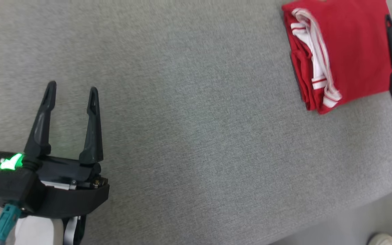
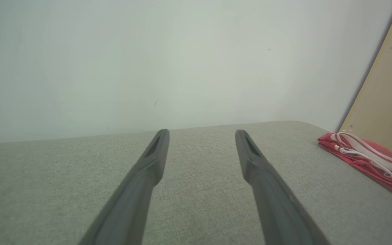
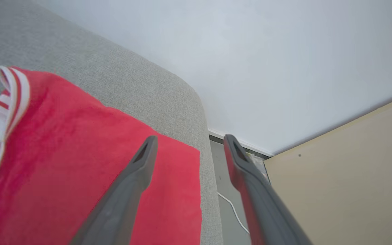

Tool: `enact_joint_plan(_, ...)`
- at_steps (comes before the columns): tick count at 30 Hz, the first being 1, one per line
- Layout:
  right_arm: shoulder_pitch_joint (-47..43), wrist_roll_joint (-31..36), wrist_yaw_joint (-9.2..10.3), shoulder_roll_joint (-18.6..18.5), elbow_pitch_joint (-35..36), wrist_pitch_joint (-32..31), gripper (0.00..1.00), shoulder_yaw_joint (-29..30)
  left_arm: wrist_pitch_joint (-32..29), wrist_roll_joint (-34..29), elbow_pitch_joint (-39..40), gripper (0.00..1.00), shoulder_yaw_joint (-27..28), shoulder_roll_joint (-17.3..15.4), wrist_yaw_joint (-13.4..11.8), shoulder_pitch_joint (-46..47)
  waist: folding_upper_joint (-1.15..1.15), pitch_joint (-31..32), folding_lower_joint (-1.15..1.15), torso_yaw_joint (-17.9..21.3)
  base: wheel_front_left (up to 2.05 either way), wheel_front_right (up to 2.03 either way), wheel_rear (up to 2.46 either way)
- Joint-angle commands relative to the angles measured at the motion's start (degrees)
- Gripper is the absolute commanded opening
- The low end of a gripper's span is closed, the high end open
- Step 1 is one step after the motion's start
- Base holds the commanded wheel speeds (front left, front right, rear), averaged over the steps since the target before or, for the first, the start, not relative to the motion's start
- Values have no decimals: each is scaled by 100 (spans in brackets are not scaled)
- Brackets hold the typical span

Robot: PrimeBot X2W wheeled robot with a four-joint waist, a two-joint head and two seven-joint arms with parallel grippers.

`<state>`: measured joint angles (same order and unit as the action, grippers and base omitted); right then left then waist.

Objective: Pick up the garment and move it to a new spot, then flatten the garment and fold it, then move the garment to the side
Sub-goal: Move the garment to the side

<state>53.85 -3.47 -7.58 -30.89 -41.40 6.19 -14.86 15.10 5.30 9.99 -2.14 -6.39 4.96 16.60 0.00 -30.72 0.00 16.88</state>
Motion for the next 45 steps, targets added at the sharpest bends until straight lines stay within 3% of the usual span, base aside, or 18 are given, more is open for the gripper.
enact_joint_plan(1, -168, -116, 18, 104, 58, 158, 100, 97, 3, 24, -68, 100, 45, 35, -47, -125, 0, 369, 0, -261, 0, 0, 0)
enact_joint_plan(7, -620, -403, 17, 360, 338, 442, 100, 224, 4, 168, -283, 100, 204, 145, -170, -432, 0, 948, 0, -545, 0, 0, 0)
enact_joint_plan(20, -2532, -1248, 17, 975, 1218, 643, 100, -106, 4, 322, -904, 100, 500, 297, -343, -1481, 0, 2533, 0, -1107, 0, 0, 0)
enact_joint_plan(25, -3240, -1385, 17, 1259, 1455, 706, 100, 41, 3, 343, -1123, 100, 547, 322, -396, -1808, 0, 3006, 0, -1210, 0, 0, 0)
enact_joint_plan(35, -4257, -1338, 17, 1964, 1897, 769, 100, 451, 4, 445, -1365, 100, 575, 347, -582, -2317, 0, 3451, 0, -1277, 0, 0, 0)
enact_joint_plan(45, -4608, -1122, 17, 2219, 2029, 692, 100, 648, 4, 637, -1483, 100, 372, 350, -803, -2523, 0, 3611, 0, -1335, 0, 0, 0)
